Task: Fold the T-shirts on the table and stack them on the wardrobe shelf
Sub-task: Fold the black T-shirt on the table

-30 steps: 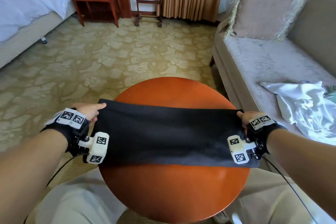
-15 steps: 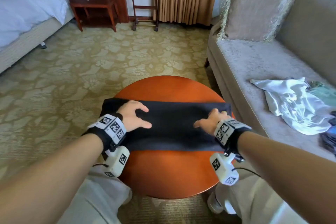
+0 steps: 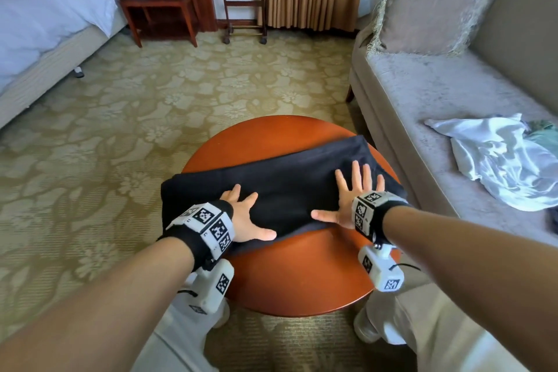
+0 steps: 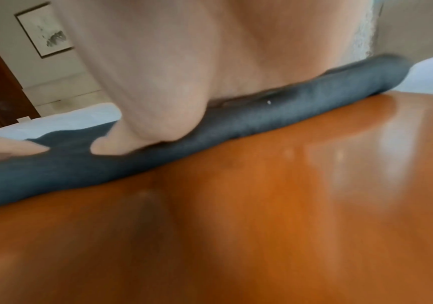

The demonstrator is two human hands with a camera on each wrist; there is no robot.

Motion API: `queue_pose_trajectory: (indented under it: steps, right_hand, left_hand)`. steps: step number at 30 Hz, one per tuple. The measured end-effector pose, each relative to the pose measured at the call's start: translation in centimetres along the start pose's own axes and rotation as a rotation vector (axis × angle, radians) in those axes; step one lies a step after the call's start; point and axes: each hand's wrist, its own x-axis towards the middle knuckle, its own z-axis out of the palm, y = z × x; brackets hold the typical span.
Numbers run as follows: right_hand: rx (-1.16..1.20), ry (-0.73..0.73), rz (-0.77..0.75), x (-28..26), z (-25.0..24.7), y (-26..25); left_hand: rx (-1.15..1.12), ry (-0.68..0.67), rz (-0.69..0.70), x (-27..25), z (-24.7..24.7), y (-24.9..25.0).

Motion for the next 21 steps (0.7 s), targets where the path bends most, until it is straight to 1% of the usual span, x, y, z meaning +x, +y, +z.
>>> queue_pose_trajectory:
  steps: [2, 3, 5, 6, 7, 9, 11, 13, 15, 17, 21]
  right_hand:
    - [-0.018, 0.081, 0.036, 0.6, -1.7, -0.1]
    - [0.0, 0.126, 0.055, 0.7, -2.5, -0.4]
    - [0.058, 0.192, 0.071, 0.4, -3.7, -1.3]
    - [0.096, 0.196, 0.068, -0.1, -4.0, -1.8]
    - [0.142, 0.175, 0.064, -0.6, -4.0, -2.4]
    - [0.21, 0.062, 0.05, -1.6, -3.5, -3.8]
    - [0.198, -0.065, -0.006, -2.6, -2.4, -5.3]
    - [0.155, -0.138, -0.084, -3.3, -1.0, -6.3]
    - [0.098, -0.159, -0.138, -3.7, 0.5, -6.4]
    - [0.052, -0.145, -0.174, -3.8, 1.6, -5.7]
    - [-0.057, -0.102, -0.21, -3.3, 1.4, -3.9]
  left_hand:
    - [0.009, -0.03, -0.021, -0.9, -1.6, 0.4]
    - [-0.008, -0.022, -0.022, -1.3, -2.3, 0.5]
    - [-0.095, 0.03, -0.008, -1.7, -3.3, 0.3]
    - [-0.152, 0.072, -0.011, -1.8, -3.5, -0.1]
    - [-0.19, 0.127, -0.018, -2.0, -3.5, -0.5]
    - [-0.212, 0.209, -0.041, -2.2, -2.9, -1.3]
    - [-0.219, 0.204, -0.056, -2.2, -1.8, -2.0]
    - [-0.243, 0.201, -0.051, -2.3, -0.6, -2.5]
    - [-0.257, 0.239, -0.059, -2.7, 0.2, -2.9]
    - [-0.247, 0.267, -0.097, -3.1, 0.8, -3.0]
    - [-0.19, 0.211, -0.233, -4.1, 1.7, -2.4]
